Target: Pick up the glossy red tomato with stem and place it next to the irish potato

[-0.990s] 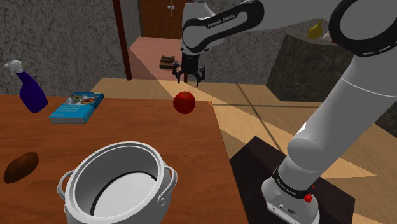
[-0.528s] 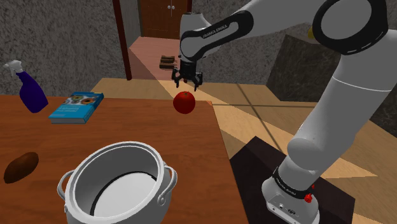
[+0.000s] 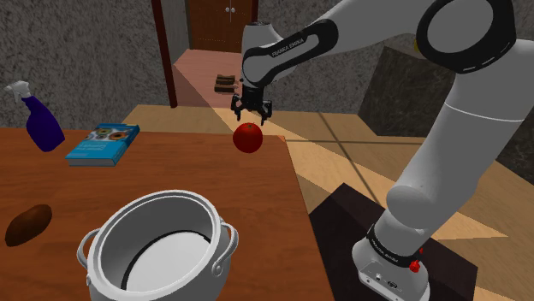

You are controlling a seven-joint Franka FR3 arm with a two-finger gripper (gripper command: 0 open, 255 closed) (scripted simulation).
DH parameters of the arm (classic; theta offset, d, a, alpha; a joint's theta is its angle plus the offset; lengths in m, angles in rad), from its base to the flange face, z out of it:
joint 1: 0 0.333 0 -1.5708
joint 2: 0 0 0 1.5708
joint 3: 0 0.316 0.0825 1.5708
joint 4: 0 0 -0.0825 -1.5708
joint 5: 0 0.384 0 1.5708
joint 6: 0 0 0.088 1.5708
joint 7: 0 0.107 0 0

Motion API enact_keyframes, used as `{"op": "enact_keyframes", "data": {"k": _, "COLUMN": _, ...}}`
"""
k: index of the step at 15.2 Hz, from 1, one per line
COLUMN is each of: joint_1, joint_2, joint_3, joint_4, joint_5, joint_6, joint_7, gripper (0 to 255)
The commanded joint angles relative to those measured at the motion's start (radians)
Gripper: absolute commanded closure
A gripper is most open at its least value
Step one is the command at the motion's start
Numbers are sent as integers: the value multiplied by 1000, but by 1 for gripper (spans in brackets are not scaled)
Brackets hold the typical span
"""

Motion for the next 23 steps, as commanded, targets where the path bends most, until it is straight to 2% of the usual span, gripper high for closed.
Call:
{"op": "enact_keyframes", "data": {"k": 1, "joint_1": 0, "joint_2": 0, "joint_3": 0, "joint_4": 0, "joint_5": 0, "joint_6": 0, "joint_7": 0, "gripper": 0}}
{"op": "enact_keyframes", "data": {"k": 2, "joint_1": 0, "joint_2": 0, "joint_3": 0, "joint_4": 0, "joint_5": 0, "joint_6": 0, "joint_7": 0, "gripper": 255}}
{"op": "enact_keyframes", "data": {"k": 11, "joint_1": 0, "joint_2": 0, "joint_3": 0, "joint_4": 0, "joint_5": 0, "joint_6": 0, "joint_7": 0, "gripper": 255}}
{"op": "enact_keyframes", "data": {"k": 23, "joint_1": -3, "joint_2": -56, "joint_3": 3, "joint_4": 98, "joint_5": 30, "joint_6": -150, "joint_7": -28, "gripper": 255}}
